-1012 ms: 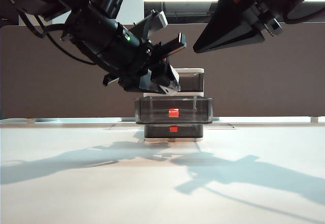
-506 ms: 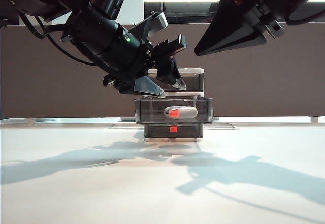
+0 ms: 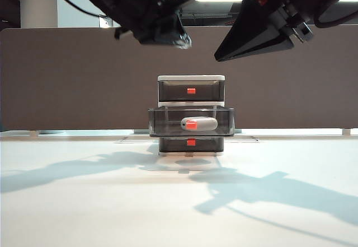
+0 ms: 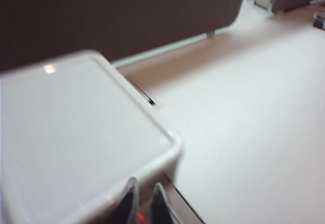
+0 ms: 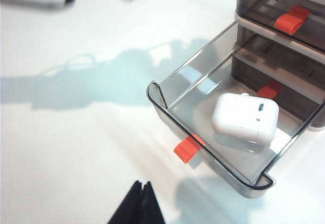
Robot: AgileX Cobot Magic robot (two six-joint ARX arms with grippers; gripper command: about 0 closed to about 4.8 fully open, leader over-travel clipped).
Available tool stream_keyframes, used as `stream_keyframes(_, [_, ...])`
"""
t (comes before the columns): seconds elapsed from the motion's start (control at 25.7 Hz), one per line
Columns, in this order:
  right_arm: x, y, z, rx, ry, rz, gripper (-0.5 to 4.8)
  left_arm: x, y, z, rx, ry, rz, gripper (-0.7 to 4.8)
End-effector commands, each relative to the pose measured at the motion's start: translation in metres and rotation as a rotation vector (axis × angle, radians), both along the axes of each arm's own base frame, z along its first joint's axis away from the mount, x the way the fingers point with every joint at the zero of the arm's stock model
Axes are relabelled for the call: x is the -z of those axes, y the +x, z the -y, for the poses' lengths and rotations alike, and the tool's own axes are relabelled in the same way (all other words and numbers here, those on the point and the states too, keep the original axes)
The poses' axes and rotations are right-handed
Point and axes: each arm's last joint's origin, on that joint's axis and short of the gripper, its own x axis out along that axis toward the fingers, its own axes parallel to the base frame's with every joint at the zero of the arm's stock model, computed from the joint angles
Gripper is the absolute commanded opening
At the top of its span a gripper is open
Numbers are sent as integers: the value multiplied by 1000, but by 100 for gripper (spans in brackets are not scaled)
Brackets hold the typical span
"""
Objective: Pick up the earphone case on the table, open the lid, insert the wireless earphone on the table into it, close the lid, put the earphone case into the second layer of the drawer, and finally close the drawer.
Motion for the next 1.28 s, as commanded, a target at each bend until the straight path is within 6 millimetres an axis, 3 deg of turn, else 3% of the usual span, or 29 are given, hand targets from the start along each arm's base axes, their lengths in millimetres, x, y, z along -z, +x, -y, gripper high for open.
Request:
stream_keyframes(0.04, [-4, 0, 0, 8, 22, 4, -1, -18, 19, -14, -54, -8, 43, -6])
stream_keyframes(0.23, [-3, 0, 0, 22, 43, -23, -1, -22, 38, -25, -98, 30, 45, -6])
stream_keyframes(0.78, [0, 2, -1, 27, 31, -35, -1, 1, 79, -5, -85, 128, -27, -6])
stream_keyframes(1.05, [6, 6, -3, 47, 8, -49, -1, 0, 90, 1, -82, 151, -67, -6])
stream_keyframes(1.28, [16, 11, -6, 51, -17, -83, -1, 13, 92, 3, -78, 174, -110, -6])
